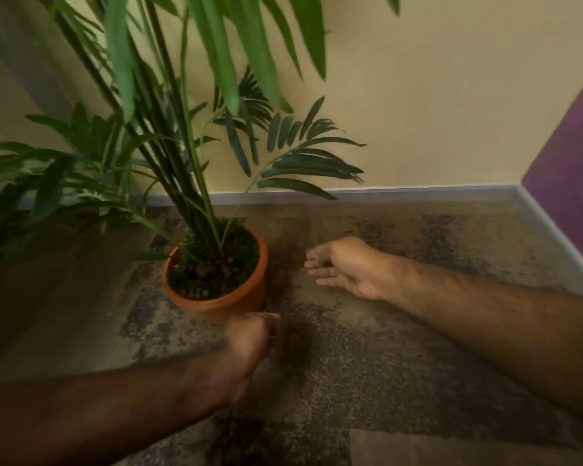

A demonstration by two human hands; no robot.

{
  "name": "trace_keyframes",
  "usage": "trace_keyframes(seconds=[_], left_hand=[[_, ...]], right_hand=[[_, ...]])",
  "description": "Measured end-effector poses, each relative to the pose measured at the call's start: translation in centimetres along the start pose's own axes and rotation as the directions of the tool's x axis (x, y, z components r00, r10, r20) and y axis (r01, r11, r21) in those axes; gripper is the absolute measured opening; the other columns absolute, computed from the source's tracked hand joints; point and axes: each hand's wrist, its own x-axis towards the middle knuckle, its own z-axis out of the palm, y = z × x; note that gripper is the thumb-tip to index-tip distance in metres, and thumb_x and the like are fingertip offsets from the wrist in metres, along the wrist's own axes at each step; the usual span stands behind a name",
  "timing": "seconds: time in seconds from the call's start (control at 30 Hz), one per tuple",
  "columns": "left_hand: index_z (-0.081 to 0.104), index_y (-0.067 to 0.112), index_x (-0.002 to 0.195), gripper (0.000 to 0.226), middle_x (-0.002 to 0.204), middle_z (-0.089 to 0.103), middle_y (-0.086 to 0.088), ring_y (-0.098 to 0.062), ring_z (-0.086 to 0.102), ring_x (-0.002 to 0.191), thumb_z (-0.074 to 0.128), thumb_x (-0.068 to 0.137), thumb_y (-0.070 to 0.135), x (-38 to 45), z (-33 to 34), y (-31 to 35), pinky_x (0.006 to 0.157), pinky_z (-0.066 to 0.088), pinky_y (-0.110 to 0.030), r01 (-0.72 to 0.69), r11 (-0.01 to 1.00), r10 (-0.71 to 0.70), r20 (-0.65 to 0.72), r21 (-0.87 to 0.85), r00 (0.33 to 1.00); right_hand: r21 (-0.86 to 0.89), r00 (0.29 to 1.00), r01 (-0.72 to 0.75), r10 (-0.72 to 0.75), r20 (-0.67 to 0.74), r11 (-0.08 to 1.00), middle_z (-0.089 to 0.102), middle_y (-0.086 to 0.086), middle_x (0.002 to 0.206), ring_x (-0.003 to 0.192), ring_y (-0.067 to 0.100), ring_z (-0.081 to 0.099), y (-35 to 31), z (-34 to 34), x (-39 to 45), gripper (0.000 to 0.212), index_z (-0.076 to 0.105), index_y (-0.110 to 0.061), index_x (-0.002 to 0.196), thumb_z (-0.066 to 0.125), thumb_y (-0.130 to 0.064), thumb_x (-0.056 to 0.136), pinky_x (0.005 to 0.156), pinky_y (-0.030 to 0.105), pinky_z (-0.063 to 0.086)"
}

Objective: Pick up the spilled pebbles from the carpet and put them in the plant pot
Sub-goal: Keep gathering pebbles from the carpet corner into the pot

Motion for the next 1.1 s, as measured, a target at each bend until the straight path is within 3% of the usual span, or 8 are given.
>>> trace_keyframes(seconds=[0.2,0.33,0.4,0.47,0.73,0.83,0.9,1.1], left_hand=[[0.068,0.015,0.068,0.014,0.070,0.068,0.003,-0.016,0.061,0.069,0.065,0.082,0.017,1.0,6.5,0.1,0.069,0.047,-0.026,-0.154,0.935,0.093,0.198,0.319,0.976],[0.059,0.018,0.078,0.009,0.076,0.057,0.007,-0.012,0.056,0.077,0.064,0.085,0.014,1.6,11.8,1.5,0.068,0.048,-0.022,-0.494,0.657,0.211,0.491,0.569,0.845],[0.060,0.021,0.092,0.012,0.077,0.055,0.008,-0.006,0.053,0.068,0.066,0.084,0.015,1.6,14.6,2.9,0.056,0.044,-0.010,-0.568,0.595,0.175,0.598,0.568,0.782],[0.055,0.024,0.092,0.015,0.081,0.058,0.004,-0.007,0.051,0.064,0.067,0.082,0.021,1.9,17.1,3.6,0.052,0.040,-0.014,-0.611,0.536,0.159,0.641,0.583,0.751],[0.059,0.023,0.117,0.045,0.114,0.062,0.001,-0.018,0.061,0.103,0.075,0.076,0.033,3.3,23.0,-0.2,0.088,0.050,-0.024,-0.655,0.422,0.118,0.678,0.627,0.725],[0.058,0.025,0.113,0.041,0.115,0.051,0.002,-0.018,0.056,0.104,0.073,0.076,0.031,3.4,24.6,-1.5,0.088,0.046,-0.020,-0.718,0.339,0.182,0.706,0.609,0.685],[0.057,0.024,0.106,0.033,0.108,0.047,0.004,-0.015,0.053,0.098,0.072,0.077,0.028,3.4,25.3,-1.8,0.079,0.043,-0.016,-0.758,0.308,0.230,0.728,0.576,0.646],[0.056,0.023,0.111,0.043,0.114,0.047,0.003,-0.018,0.055,0.105,0.074,0.073,0.034,5.2,28.3,-2.0,0.091,0.046,-0.026,-0.791,0.245,0.340,0.715,0.560,0.611]], right_hand=[[-0.369,0.958,-0.014,-0.093,-0.270,0.929,0.067,0.012,0.097,0.082,0.019,0.061,3.4,-11.4,-3.2,0.021,0.065,-0.005,0.098,0.046,-0.007,0.092,0.068,0.031,0.053],[-0.473,0.935,-0.055,-0.121,-0.333,0.879,0.067,0.018,0.087,0.068,0.019,0.058,5.4,-17.6,-6.4,0.016,0.065,-0.001,0.091,0.050,0.005,0.087,0.054,0.025,0.048],[-0.554,0.930,-0.049,-0.165,-0.329,0.831,0.067,0.016,0.084,0.071,0.022,0.058,6.1,-20.2,-8.1,0.019,0.065,-0.006,0.082,0.053,0.007,0.085,0.058,0.027,0.046],[-0.647,0.918,-0.053,-0.218,-0.331,0.760,0.069,0.012,0.082,0.076,0.026,0.063,7.0,-22.5,-9.0,0.025,0.067,-0.015,0.074,0.057,0.007,0.082,0.067,0.029,0.046],[-0.752,0.874,-0.142,-0.275,-0.400,0.643,0.068,0.006,0.084,0.083,0.022,0.064,11.6,-26.9,-7.6,0.015,0.068,-0.010,0.089,0.064,-0.001,0.078,0.068,0.021,0.045],[-0.745,0.870,-0.145,-0.274,-0.409,0.651,0.070,0.007,0.087,0.085,0.025,0.066,13.0,-28.0,-6.5,0.017,0.066,-0.019,0.082,0.068,-0.004,0.075,0.074,0.028,0.048],[-0.748,0.867,-0.157,-0.273,-0.417,0.645,0.069,0.007,0.095,0.090,0.023,0.064,13.6,-28.5,-5.9,0.018,0.067,-0.014,0.090,0.071,-0.006,0.075,0.074,0.027,0.046],[-0.784,0.864,-0.205,-0.268,-0.426,0.587,0.055,0.009,0.123,0.111,0.025,0.054,14.9,-30.3,-3.1,0.056,0.054,-0.015,0.123,0.076,-0.026,0.073,0.089,0.027,0.043]])
